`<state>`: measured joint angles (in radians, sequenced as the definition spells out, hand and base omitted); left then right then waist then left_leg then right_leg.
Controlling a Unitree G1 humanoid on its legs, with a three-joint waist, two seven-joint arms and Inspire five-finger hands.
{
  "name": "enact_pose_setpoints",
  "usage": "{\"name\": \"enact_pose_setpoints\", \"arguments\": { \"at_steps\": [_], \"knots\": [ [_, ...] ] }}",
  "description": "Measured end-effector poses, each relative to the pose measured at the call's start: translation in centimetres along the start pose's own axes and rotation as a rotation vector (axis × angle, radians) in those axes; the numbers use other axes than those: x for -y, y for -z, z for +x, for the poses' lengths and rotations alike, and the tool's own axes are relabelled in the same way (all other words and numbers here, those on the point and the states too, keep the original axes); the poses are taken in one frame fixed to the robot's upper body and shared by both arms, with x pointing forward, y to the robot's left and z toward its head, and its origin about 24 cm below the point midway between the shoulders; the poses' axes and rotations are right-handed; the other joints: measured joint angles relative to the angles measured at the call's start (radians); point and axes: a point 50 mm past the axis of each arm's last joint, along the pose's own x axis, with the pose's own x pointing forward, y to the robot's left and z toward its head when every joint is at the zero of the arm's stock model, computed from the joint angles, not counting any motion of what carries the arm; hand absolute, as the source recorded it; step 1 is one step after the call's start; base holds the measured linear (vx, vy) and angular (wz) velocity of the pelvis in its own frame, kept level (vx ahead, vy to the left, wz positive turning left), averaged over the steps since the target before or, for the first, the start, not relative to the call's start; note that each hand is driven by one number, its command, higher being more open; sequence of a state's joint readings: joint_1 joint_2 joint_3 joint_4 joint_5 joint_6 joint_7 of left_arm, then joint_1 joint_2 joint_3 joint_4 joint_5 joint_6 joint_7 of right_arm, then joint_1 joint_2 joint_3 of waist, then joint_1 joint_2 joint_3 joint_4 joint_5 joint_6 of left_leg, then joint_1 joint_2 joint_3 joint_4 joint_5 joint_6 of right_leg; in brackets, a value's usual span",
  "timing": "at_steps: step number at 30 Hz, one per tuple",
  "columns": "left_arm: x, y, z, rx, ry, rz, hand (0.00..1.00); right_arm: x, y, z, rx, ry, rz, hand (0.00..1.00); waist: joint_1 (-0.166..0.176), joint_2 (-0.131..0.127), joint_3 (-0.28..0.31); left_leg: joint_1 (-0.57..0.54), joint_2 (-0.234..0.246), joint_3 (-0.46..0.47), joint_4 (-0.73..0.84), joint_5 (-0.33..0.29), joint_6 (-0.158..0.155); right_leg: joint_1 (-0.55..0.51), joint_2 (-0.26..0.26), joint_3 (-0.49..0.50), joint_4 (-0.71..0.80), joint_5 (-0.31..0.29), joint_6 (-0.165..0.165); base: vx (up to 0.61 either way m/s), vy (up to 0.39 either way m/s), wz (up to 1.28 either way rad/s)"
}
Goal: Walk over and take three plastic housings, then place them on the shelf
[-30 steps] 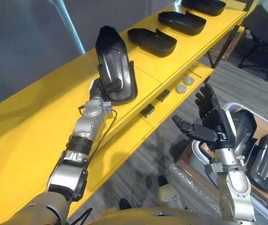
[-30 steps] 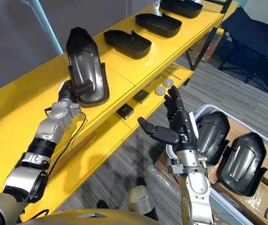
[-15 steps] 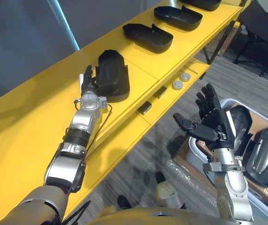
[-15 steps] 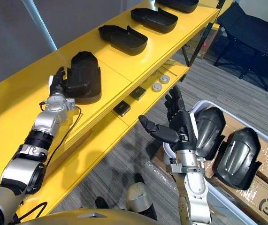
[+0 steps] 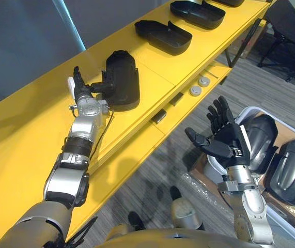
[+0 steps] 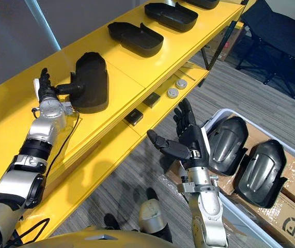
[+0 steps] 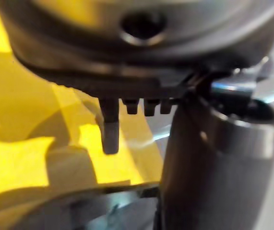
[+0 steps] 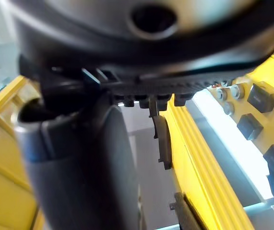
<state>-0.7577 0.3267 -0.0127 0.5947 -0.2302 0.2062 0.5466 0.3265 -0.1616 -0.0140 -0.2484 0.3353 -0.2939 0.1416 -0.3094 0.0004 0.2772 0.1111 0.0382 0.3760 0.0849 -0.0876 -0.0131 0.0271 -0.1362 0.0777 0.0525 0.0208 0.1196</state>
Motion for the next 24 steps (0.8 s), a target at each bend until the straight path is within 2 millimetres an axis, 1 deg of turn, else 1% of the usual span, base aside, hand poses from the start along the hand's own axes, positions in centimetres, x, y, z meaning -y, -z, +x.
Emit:
{"name": "enact_pose_setpoints", "arguments": {
  "at_steps": [1,3,4,6,9,11,12,13,16,17,18,19,20,21,22,24],
  "knots": [
    [-0.1,-0.3,0.1,0.014,-0.007,-0.016,1.0,-0.1,0.0,-0.1,0.002,-0.002,-0.006,1.0,0.0,0.001,0.0,0.0,0.0,-0.001,0.0,0.0,0.0,0.001,0.0,-0.001,0.0,0.0,0.0,0.0,0.0,0.0],
    [-0.5,-2.2,0.1,0.084,-0.028,-0.078,1.0,-0.1,0.0,-0.3,0.006,-0.009,-0.015,1.0,0.002,0.006,0.003,0.001,0.0,-0.005,0.0,0.0,0.0,0.005,0.0,-0.005,0.0,0.0,0.0,-0.01,-0.008,0.05],
    [-0.6,-2.8,0.1,0.108,-0.027,-0.09,1.0,-0.1,0.0,-0.3,0.008,-0.009,-0.015,1.0,0.002,0.007,0.004,0.002,0.0,-0.007,0.0,0.0,0.0,0.006,-0.001,-0.006,0.0,0.0,0.0,0.0,0.0,0.08],
    [-1.0,-5.2,-0.2,0.223,-0.01,-0.138,1.0,-0.1,-0.2,-0.2,0.016,-0.009,-0.016,1.0,0.005,0.012,0.005,0.003,0.0,-0.017,0.0,0.001,0.0,0.012,-0.001,-0.017,0.0,-0.001,-0.001,0.0,-0.007,0.1],
    [-1.6,-7.4,-0.7,0.322,0.025,-0.199,1.0,-0.1,-0.6,0.0,0.037,-0.006,-0.022,1.0,0.017,0.021,0.003,0.005,0.001,-0.025,0.0,0.001,0.001,0.019,-0.001,-0.026,0.0,-0.002,-0.002,-0.01,-0.02,0.08],
    [-1.9,-8.2,-1.0,0.356,0.067,-0.258,1.0,0.1,-1.2,0.2,0.065,-0.001,-0.031,1.0,0.032,0.028,0.002,0.01,0.001,-0.031,0.0,0.002,0.001,0.029,-0.002,-0.035,0.0,-0.003,-0.003,-0.01,-0.015,0.11],
    [-2.4,-8.2,-1.3,0.384,0.094,-0.305,1.0,0.1,-1.6,0.7,0.086,0.004,-0.037,1.0,0.034,0.03,0.0,0.013,0.001,-0.04,-0.001,0.003,0.001,0.037,-0.003,-0.046,-0.001,-0.003,-0.004,-0.01,-0.013,0.15],
    [-2.7,-8.1,-1.6,0.401,0.103,-0.32,1.0,0.2,-1.8,0.9,0.096,0.004,-0.043,1.0,0.035,0.03,0.0,0.015,0.001,-0.044,-0.002,0.004,0.001,0.041,-0.003,-0.05,-0.001,-0.004,-0.005,-0.02,-0.018,0.19],
    [-4.0,-6.2,-3.6,0.458,0.162,-0.357,1.0,0.9,-2.6,1.7,0.138,0.028,-0.075,1.0,0.056,0.045,-0.009,0.017,0.001,-0.068,-0.006,0.01,-0.002,0.054,-0.004,-0.076,-0.003,-0.008,-0.009,-0.01,-0.029,0.22],
    [-4.8,-4.8,-5.0,0.463,0.18,-0.382,1.0,1.3,-2.8,1.8,0.147,0.055,-0.083,1.0,0.066,0.054,-0.014,0.019,0.001,-0.079,-0.015,0.017,-0.003,0.06,-0.004,-0.09,-0.005,-0.01,-0.01,0.01,-0.032,0.35],
    [-5.7,-3.1,-6.8,0.461,0.196,-0.437,1.0,1.8,-3.0,1.7,0.15,0.091,-0.102,1.0,0.083,0.065,-0.023,0.019,-0.001,-0.097,-0.03,0.027,-0.004,0.065,-0.005,-0.11,-0.007,-0.011,-0.011,0.02,-0.041,0.36],
    [-6.0,-2.5,-7.6,0.453,0.2,-0.467,1.0,2.1,-3.1,1.6,0.151,0.108,-0.12,1.0,0.092,0.069,-0.026,0.02,-0.001,-0.102,-0.037,0.033,-0.005,0.066,-0.005,-0.117,-0.008,-0.012,-0.011,0.01,-0.037,0.37],
    [-6.5,-1.4,-8.9,0.442,0.194,-0.494,1.0,2.4,-3.2,1.6,0.154,0.128,-0.144,1.0,0.103,0.073,-0.03,0.019,-0.002,-0.115,-0.044,0.039,-0.006,0.071,-0.005,-0.132,-0.011,-0.012,-0.011,0.01,-0.036,0.34],
    [-7.0,-0.1,-10.7,0.425,0.188,-0.525,1.0,2.7,-3.3,1.5,0.155,0.153,-0.169,1.0,0.12,0.074,-0.035,0.023,-0.004,-0.13,-0.055,0.047,-0.007,0.084,-0.007,-0.148,-0.023,-0.012,-0.011,0.0,-0.036,0.38],
    [-7.2,0.6,-11.6,0.412,0.185,-0.538,1.0,2.8,-3.3,1.5,0.155,0.162,-0.179,1.0,0.126,0.075,-0.04,0.022,-0.004,-0.14,-0.058,0.051,-0.007,0.088,-0.007,-0.159,-0.025,-0.012,-0.011,0.0,-0.034,0.43],
    [-8.3,2.6,-14.4,0.364,0.171,-0.547,1.0,3.2,-3.4,1.3,0.158,0.194,-0.19,1.0,0.159,0.072,-0.06,0.023,-0.006,-0.166,-0.071,0.063,-0.009,0.108,-0.009,-0.19,-0.038,-0.011,-0.011,-0.01,-0.033,0.4]
  ]
}}
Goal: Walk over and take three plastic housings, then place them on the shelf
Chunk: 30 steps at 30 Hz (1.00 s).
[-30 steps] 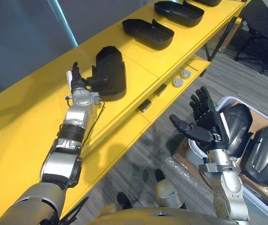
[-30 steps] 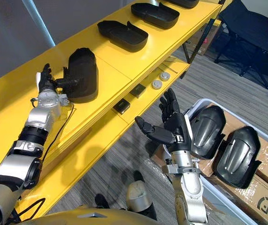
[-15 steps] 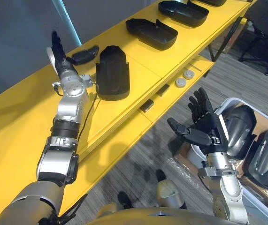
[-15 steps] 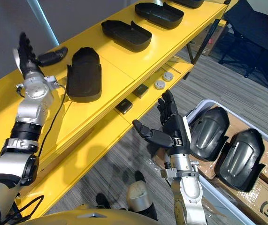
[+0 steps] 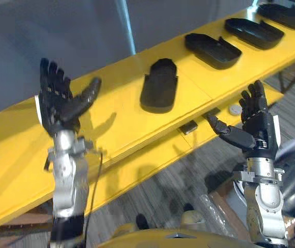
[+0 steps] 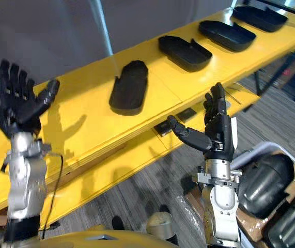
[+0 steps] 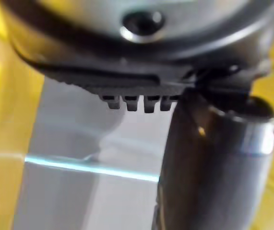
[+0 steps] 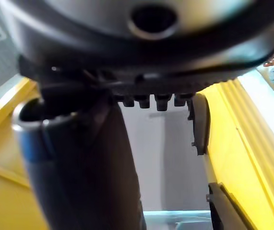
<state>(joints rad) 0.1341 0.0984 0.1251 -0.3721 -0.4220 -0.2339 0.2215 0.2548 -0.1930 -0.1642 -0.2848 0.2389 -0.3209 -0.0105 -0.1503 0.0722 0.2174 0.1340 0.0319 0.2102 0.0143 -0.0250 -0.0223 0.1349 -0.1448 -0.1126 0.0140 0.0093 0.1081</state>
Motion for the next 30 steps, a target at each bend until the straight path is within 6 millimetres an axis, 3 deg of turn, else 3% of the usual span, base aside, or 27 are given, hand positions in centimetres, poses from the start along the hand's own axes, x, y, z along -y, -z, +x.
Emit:
{"name": "enact_pose_setpoints", "arguments": {
  "at_steps": [2,3,10,17,23,30],
  "knots": [
    [-0.7,-0.1,-1.5,0.0,-0.021,0.001,1.0,0.3,0.0,0.0,0.002,0.015,-0.003,1.0,0.022,-0.004,-0.003,0.008,-0.003,-0.016,-0.01,0.009,-0.001,0.016,-0.002,-0.021,-0.002,0.0,0.0,-0.02,-0.018,0.26],
    [-0.6,-2.0,-3.4,0.088,0.081,0.006,1.0,0.5,0.6,-0.7,-0.036,0.075,0.095,1.0,0.066,-0.068,-0.071,0.03,-0.018,-0.028,-0.102,0.063,-0.004,0.014,-0.011,-0.046,-0.015,0.008,0.012,-0.02,-0.006,0.12],
    [-0.6,-1.9,-3.5,0.086,0.089,0.005,1.0,0.7,1.1,-0.8,-0.06,0.085,0.094,1.0,0.066,-0.079,-0.064,0.025,-0.018,-0.032,-0.098,0.065,-0.002,0.012,-0.012,-0.049,-0.014,0.008,0.011,0.0,0.0,0.01],
    [0.7,-0.8,-3.7,0.002,0.234,-0.009,1.0,2.1,2.9,-1.3,-0.147,0.16,0.067,1.0,0.07,-0.085,-0.035,-0.002,-0.022,-0.048,-0.083,0.061,-0.001,0.001,-0.015,-0.052,-0.01,0.008,0.012,-0.01,0.002,0.06],
    [3.4,2.4,-3.7,-0.184,0.428,-0.004,1.0,3.5,2.1,2.6,-0.062,0.258,-0.135,1.0,0.068,-0.076,0.02,-0.095,-0.019,-0.059,0.044,0.01,0.004,-0.035,-0.023,-0.053,0.007,0.012,0.017,-0.02,0.012,0.05],
    [5.2,1.7,-2.0,-0.118,0.512,-0.014,1.0,4.0,-0.2,6.8,0.064,0.232,-0.212,1.0,0.078,-0.065,0.074,-0.223,0.009,-0.088,0.247,-0.079,0.01,-0.067,-0.01,-0.069,0.036,0.013,0.018,-0.03,0.025,0.1]
  ]
}}
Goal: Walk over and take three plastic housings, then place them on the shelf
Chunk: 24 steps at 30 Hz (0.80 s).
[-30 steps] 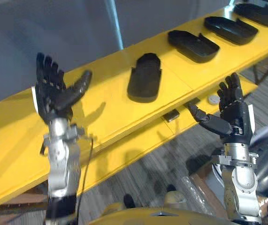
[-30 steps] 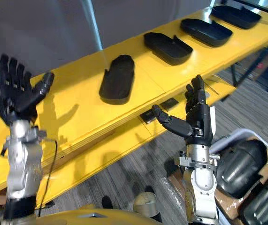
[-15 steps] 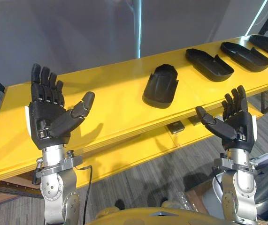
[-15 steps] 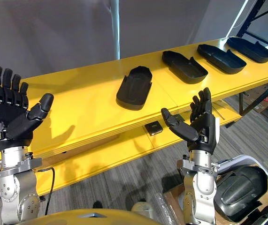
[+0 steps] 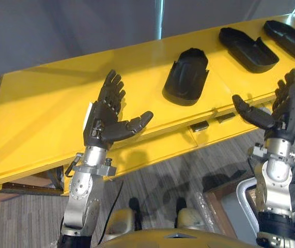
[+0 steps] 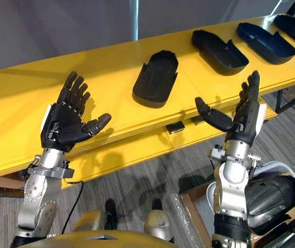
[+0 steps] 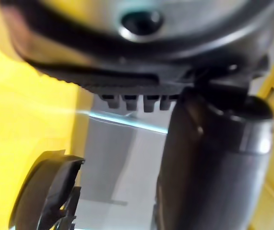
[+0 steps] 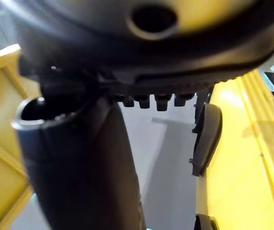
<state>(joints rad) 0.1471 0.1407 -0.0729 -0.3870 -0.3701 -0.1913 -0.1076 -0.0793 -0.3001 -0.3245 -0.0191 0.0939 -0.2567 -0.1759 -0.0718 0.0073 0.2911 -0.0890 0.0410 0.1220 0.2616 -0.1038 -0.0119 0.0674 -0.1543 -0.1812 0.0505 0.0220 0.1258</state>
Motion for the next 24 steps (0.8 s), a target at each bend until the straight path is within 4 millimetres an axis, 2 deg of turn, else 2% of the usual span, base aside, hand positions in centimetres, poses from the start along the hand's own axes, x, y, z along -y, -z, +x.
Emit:
{"name": "enact_pose_setpoints", "arguments": {
  "at_steps": [7,9,13,16,20,24],
  "knots": [
    [-0.1,0.0,0.0,-0.013,0.037,0.014,1.0,-0.8,0.4,3.2,-0.07,-0.122,0.065,1.0,0.026,0.016,0.023,-0.035,0.003,-0.023,0.064,-0.032,0.002,-0.001,0.001,-0.008,0.021,-0.001,0.0,-0.03,0.029,0.09],
    [0.0,0.0,0.1,-0.015,0.073,0.015,1.0,-0.9,1.5,4.3,-0.154,-0.147,0.089,1.0,0.041,0.019,0.037,-0.043,0.002,-0.032,0.075,-0.032,0.001,-0.001,0.001,-0.011,0.026,-0.004,-0.005,-0.06,0.021,0.1],
    [0.0,-0.1,0.0,-0.018,0.11,0.029,1.0,-0.2,3.4,5.7,-0.302,-0.129,0.139,1.0,0.048,0.031,0.054,-0.059,0.0,-0.054,0.087,-0.028,-0.002,-0.01,0.0,-0.033,0.052,-0.018,-0.015,-0.06,-0.002,0.16],
    [0.1,-0.2,0.1,-0.015,0.125,0.03,1.0,0.1,2.9,7.4,-0.303,-0.12,0.171,1.0,0.049,0.034,0.065,-0.073,0.001,-0.063,0.092,-0.021,-0.005,-0.025,0.0,-0.038,0.069,-0.022,-0.019,-0.05,-0.005,0.08],
    [1.0,0.3,0.4,-0.036,0.189,0.025,1.0,1.3,2.1,9.2,-0.291,-0.098,0.142,1.0,0.067,0.05,0.09,-0.079,0.0,-0.066,0.095,-0.014,-0.001,-0.03,0.002,-0.039,0.076,-0.025,-0.023,-0.06,0.004,0.03],
    [0.8,1.5,0.0,-0.112,0.214,0.047,1.0,0.5,1.8,10.2,-0.288,-0.129,0.151,1.0,0.071,0.048,0.092,-0.08,-0.001,-0.071,0.08,-0.001,-0.003,-0.039,0.002,-0.046,0.089,-0.03,-0.03,-0.03,-0.01,0.05]
  ]
}}
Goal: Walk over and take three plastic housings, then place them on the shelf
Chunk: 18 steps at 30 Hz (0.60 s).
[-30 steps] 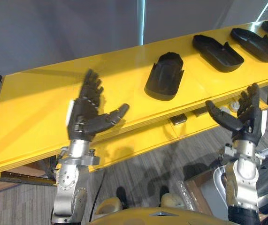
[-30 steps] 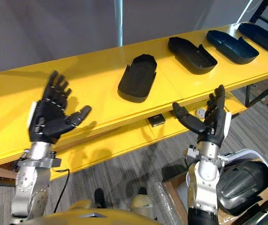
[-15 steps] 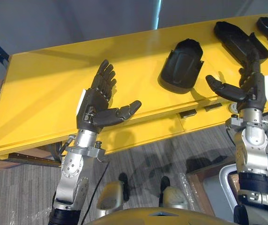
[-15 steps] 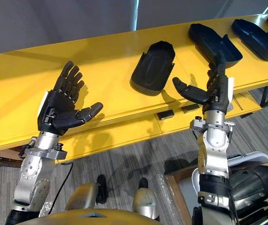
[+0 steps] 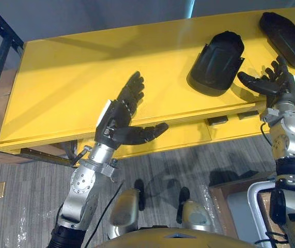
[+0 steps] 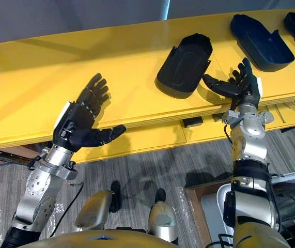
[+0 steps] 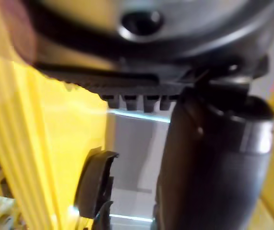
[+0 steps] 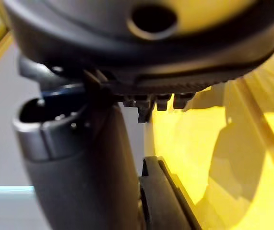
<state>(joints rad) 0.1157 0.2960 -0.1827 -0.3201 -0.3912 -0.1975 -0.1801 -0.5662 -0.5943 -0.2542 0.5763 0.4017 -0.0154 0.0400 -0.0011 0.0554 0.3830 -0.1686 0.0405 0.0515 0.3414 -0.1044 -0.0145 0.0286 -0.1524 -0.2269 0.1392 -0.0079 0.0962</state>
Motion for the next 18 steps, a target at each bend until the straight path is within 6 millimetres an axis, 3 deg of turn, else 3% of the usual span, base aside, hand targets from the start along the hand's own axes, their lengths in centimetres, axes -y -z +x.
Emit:
{"name": "enact_pose_setpoints", "arguments": {
  "at_steps": [5,8,13,18],
  "knots": [
    [0.0,0.1,0.1,0.0,0.0,-0.001,1.0,0.2,-1.0,0.7,0.02,-0.04,-0.034,1.0,0.027,0.001,0.015,0.0,-0.005,-0.017,-0.013,0.011,-0.008,-0.013,-0.015,-0.022,0.04,-0.023,0.001,-0.02,-0.009,0.12],
    [0.0,0.0,0.3,0.008,0.002,-0.011,1.0,-1.4,-2.2,1.4,0.047,-0.139,-0.07,1.0,0.034,0.003,0.02,-0.013,-0.005,-0.019,-0.012,0.012,-0.009,-0.029,-0.022,-0.036,0.066,-0.039,0.002,-0.02,-0.004,0.13],
    [0.2,-1.0,1.5,0.076,0.018,-0.029,1.0,-3.3,-5.0,2.7,0.126,-0.196,-0.077,1.0,0.066,0.004,0.041,-0.051,0.001,-0.027,0.006,0.017,-0.015,-0.063,-0.024,-0.06,0.097,-0.053,-0.001,0.0,-0.017,0.15],
    [0.2,-1.2,1.6,0.098,-0.001,-0.031,1.0,-5.0,-7.0,3.6,0.171,-0.22,-0.099,1.0,0.095,0.005,0.042,-0.057,-0.004,-0.043,0.006,0.024,-0.008,-0.063,-0.029,-0.08,0.108,-0.067,-0.007,0.02,-0.02,0.14]
  ]
}}
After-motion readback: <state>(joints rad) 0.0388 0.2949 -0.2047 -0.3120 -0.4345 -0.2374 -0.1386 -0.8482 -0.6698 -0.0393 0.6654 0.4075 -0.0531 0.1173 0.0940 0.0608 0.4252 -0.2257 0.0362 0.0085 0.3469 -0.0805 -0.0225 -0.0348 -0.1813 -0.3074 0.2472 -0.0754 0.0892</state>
